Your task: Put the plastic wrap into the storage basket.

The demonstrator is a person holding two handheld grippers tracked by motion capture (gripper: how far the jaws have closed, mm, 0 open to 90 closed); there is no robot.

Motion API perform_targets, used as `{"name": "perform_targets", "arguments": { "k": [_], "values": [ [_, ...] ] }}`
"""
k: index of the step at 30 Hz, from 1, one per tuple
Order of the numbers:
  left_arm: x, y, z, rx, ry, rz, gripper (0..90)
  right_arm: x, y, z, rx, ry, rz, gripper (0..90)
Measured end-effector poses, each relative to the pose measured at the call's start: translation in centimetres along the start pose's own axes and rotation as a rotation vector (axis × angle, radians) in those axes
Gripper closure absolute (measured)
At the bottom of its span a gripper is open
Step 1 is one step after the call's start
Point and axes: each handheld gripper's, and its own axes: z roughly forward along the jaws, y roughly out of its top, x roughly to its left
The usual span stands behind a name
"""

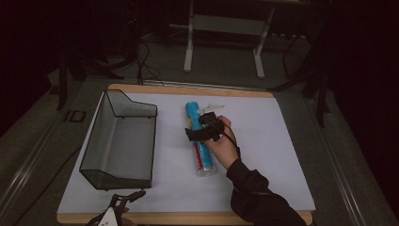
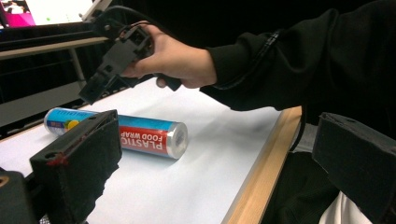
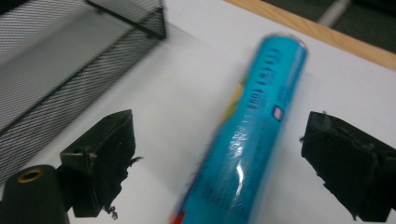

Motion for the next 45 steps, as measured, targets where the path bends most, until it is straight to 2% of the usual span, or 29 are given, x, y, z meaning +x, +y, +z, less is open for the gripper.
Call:
{"name": "perform_targets", "arguments": {
  "k": [1,2,3,4,6,10,11,12,16,17,18,21,22,24,30,34,37,39,41,45],
  "values": [
    [0.0,0.0,0.0,-0.001,0.000,0.000,2.3,-0.1,0.2,0.3,0.012,0.010,0.021,9.7],
    [0.0,0.0,0.0,0.000,0.002,0.002,2.3,-0.3,0.3,0.5,0.024,-0.006,0.033,9.7],
    [0.0,0.0,0.0,0.000,0.001,0.002,2.3,-0.4,0.4,0.8,0.036,0.000,0.049,9.7],
    [0.0,0.0,0.0,0.000,0.001,0.002,2.3,-0.4,0.4,0.8,0.036,0.000,0.049,9.7],
    [0.0,0.0,0.0,0.000,0.000,0.003,2.2,-0.8,0.7,1.5,0.070,0.009,0.093,9.7],
    [0.0,0.0,0.0,-0.003,0.000,0.002,2.2,-0.9,0.9,2.1,0.104,0.001,0.107,9.7],
    [0.0,0.0,0.0,-0.003,0.000,0.002,2.2,-0.9,1.0,2.3,0.120,-0.004,0.114,9.7],
    [-0.1,0.0,-0.1,0.002,0.011,0.016,2.2,-1.0,1.3,2.9,0.160,-0.023,0.143,9.7],
    [-0.1,0.0,-0.1,-0.002,0.010,0.015,2.2,-1.3,1.5,3.7,0.220,-0.032,0.200,9.8],
    [-0.1,0.0,-0.1,-0.002,0.010,0.015,2.2,-1.3,1.5,3.7,0.220,-0.032,0.200,9.8],
    [-0.1,0.0,-0.1,-0.002,0.008,0.011,2.2,-1.4,1.5,4.2,0.255,-0.035,0.215,9.8],
    [0.0,0.0,-0.2,-0.008,0.008,0.006,2.3,-1.4,1.6,4.8,0.304,-0.043,0.239,10.4],
    [0.0,0.0,-0.2,-0.008,0.008,0.006,2.2,-1.4,1.6,4.8,0.304,-0.043,0.239,10.4],
    [-0.1,0.0,-0.2,-0.008,0.006,0.007,2.3,-1.4,1.6,5.3,0.347,-0.047,0.252,10.4],
    [-0.1,0.0,-0.2,-0.009,0.003,0.008,2.2,-1.6,1.5,6.2,0.391,-0.067,0.274,13.7],
    [0.0,0.0,-0.2,-0.015,0.000,0.003,2.2,-1.8,1.2,7.0,0.430,-0.059,0.294,15.2],
    [-0.1,0.0,-0.2,-0.014,0.002,0.004,2.2,-1.9,1.1,7.5,0.454,-0.071,0.312,20.0],
    [-0.1,0.0,-0.2,-0.013,0.003,0.007,2.2,-2.2,1.1,7.7,0.470,-0.070,0.345,24.0],
    [-0.1,0.1,-0.3,-0.015,0.003,0.007,2.2,-2.3,0.8,8.0,0.508,-0.065,0.366,24.3],
    [-0.2,0.1,-0.3,-0.014,0.004,0.010,2.2,-2.0,0.5,8.6,0.564,-0.085,0.371,28.4]
  ]
}}
